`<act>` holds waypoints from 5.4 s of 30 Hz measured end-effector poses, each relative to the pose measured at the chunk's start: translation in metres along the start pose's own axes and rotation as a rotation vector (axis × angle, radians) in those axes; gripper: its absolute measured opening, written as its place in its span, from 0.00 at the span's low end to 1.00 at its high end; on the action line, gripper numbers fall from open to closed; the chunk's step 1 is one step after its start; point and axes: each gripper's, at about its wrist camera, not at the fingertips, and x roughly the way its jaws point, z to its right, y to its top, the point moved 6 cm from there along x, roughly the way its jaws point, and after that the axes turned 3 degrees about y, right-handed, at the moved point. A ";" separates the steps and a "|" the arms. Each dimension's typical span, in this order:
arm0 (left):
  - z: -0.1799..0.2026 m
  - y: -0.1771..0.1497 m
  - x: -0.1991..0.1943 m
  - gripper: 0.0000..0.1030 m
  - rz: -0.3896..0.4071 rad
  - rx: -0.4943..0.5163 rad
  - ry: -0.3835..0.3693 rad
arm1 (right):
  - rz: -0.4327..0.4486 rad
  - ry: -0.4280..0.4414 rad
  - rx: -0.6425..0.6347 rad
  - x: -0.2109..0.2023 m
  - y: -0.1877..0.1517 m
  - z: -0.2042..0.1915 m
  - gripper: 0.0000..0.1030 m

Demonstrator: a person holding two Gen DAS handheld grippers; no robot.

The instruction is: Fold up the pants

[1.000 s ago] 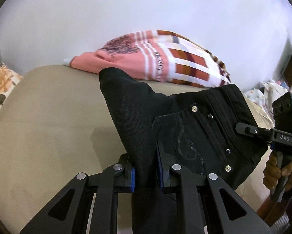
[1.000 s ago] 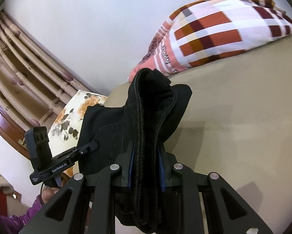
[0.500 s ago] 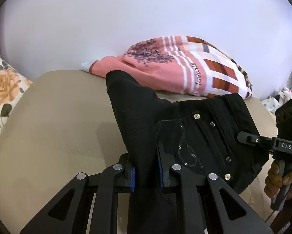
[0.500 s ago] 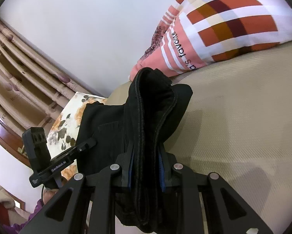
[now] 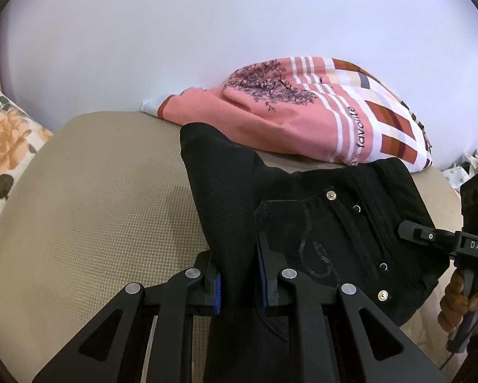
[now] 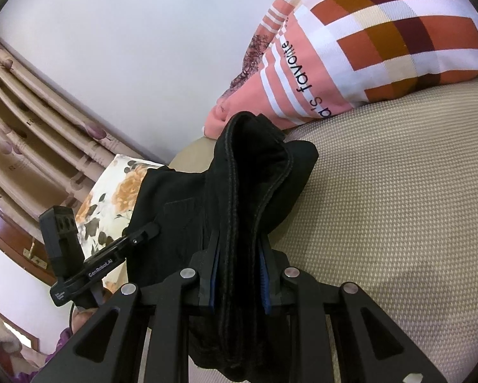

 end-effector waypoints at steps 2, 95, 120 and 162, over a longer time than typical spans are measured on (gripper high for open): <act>-0.001 -0.001 0.004 0.17 -0.002 0.000 0.001 | 0.001 -0.002 0.005 0.001 -0.001 0.004 0.19; 0.074 -0.055 -0.241 1.00 0.431 0.044 0.459 | 0.201 -0.551 -0.414 -0.111 -0.097 -0.152 0.99; 0.087 -0.067 -0.227 1.00 0.276 0.032 0.350 | 0.226 -0.573 -0.430 -0.126 -0.104 -0.162 0.99; 0.081 -0.074 -0.187 1.00 0.184 0.017 0.306 | 0.172 -0.571 -0.421 -0.109 -0.111 -0.146 0.99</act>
